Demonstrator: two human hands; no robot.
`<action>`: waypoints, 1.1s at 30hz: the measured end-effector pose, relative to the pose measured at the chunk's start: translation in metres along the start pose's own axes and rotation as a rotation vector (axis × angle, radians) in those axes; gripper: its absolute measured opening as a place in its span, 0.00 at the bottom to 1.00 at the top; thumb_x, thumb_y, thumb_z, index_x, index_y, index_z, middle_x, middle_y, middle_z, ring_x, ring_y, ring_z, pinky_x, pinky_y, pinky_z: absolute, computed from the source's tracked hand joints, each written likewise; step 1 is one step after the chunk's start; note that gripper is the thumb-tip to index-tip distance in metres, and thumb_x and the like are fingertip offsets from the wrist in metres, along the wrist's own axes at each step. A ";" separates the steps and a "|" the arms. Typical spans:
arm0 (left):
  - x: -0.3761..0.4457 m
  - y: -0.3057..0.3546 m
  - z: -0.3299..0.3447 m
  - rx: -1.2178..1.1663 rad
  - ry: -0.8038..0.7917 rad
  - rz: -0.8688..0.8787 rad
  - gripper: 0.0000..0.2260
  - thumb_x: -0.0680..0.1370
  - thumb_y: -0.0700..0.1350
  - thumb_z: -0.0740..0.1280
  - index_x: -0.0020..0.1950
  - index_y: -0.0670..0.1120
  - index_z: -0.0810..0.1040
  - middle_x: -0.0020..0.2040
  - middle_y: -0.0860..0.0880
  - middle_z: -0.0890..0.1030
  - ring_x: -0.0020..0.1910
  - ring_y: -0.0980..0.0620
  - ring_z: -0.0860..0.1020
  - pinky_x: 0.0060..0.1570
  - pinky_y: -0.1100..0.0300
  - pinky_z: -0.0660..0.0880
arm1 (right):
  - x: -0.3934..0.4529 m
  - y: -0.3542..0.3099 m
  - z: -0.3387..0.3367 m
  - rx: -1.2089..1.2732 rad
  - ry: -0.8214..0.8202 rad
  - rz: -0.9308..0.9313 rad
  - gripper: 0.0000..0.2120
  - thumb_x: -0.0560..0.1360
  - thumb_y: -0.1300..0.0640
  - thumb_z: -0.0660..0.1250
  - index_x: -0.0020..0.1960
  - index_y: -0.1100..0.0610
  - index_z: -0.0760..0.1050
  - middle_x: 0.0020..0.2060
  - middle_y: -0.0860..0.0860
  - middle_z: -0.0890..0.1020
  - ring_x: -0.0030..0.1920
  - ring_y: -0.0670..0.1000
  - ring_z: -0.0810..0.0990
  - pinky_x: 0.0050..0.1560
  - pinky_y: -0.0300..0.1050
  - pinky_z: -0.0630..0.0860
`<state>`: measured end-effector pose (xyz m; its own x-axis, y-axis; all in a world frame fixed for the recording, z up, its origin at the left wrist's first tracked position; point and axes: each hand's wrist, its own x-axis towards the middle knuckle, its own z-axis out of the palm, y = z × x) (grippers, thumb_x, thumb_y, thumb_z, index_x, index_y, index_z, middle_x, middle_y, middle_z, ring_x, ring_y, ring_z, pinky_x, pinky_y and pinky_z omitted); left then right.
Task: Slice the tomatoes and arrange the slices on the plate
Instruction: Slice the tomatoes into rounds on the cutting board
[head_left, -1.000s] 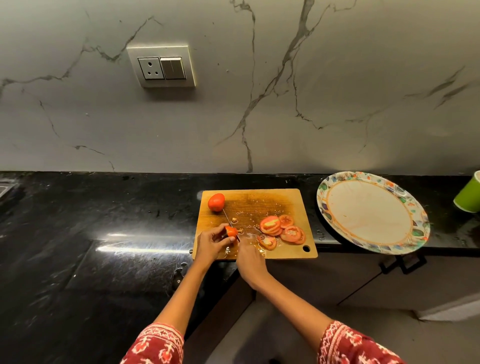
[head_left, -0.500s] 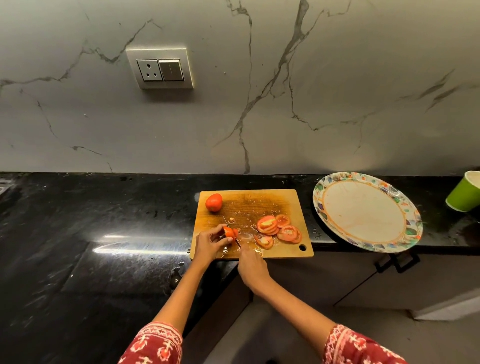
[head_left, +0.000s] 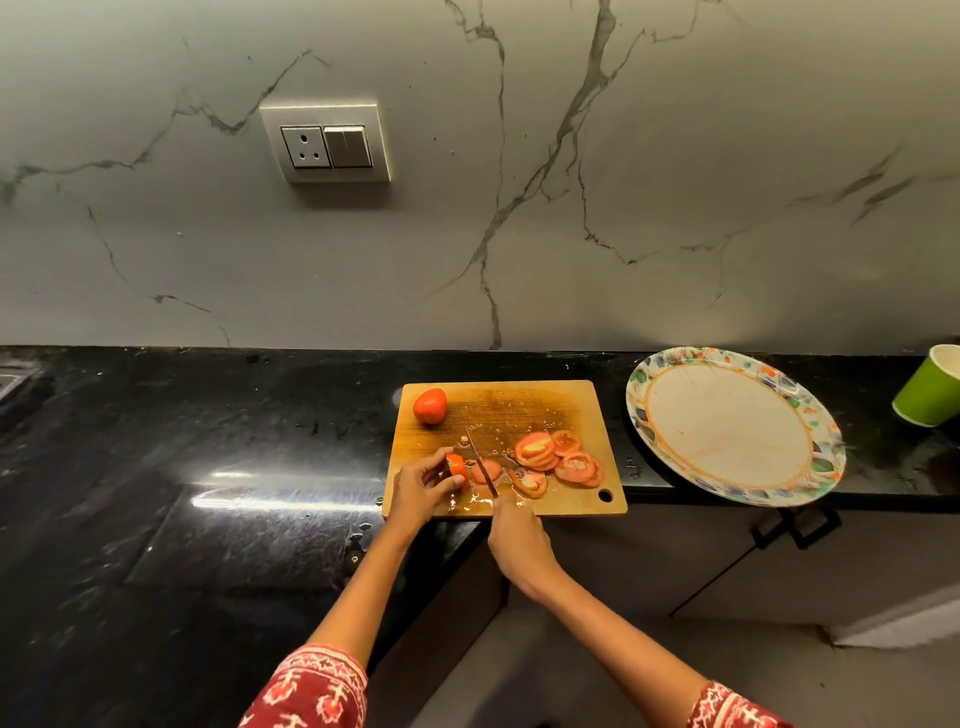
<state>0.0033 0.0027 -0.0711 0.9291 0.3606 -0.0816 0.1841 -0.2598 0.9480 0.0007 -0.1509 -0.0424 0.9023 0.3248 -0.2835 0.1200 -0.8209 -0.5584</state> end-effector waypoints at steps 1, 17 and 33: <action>-0.001 0.001 0.001 0.010 0.001 0.005 0.23 0.70 0.33 0.71 0.65 0.37 0.72 0.60 0.44 0.76 0.59 0.53 0.74 0.57 0.68 0.71 | 0.000 -0.001 -0.001 0.010 0.007 -0.009 0.11 0.79 0.63 0.51 0.58 0.61 0.68 0.52 0.59 0.79 0.55 0.60 0.78 0.45 0.48 0.71; -0.001 0.003 0.014 0.058 0.085 0.058 0.21 0.71 0.33 0.70 0.63 0.36 0.73 0.61 0.41 0.77 0.60 0.52 0.73 0.59 0.64 0.70 | -0.014 -0.010 -0.007 0.012 -0.012 -0.007 0.11 0.81 0.61 0.51 0.61 0.60 0.67 0.56 0.59 0.77 0.59 0.60 0.76 0.53 0.51 0.72; -0.002 0.002 0.019 0.063 0.127 0.062 0.20 0.69 0.30 0.71 0.60 0.34 0.75 0.59 0.39 0.78 0.60 0.48 0.75 0.59 0.62 0.71 | 0.007 -0.016 -0.003 -0.055 -0.007 -0.068 0.16 0.80 0.63 0.52 0.67 0.60 0.63 0.57 0.59 0.78 0.59 0.60 0.76 0.53 0.53 0.73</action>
<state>0.0083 -0.0153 -0.0744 0.8922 0.4513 0.0203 0.1506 -0.3395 0.9285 0.0058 -0.1366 -0.0331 0.8884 0.3838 -0.2520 0.2035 -0.8212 -0.5331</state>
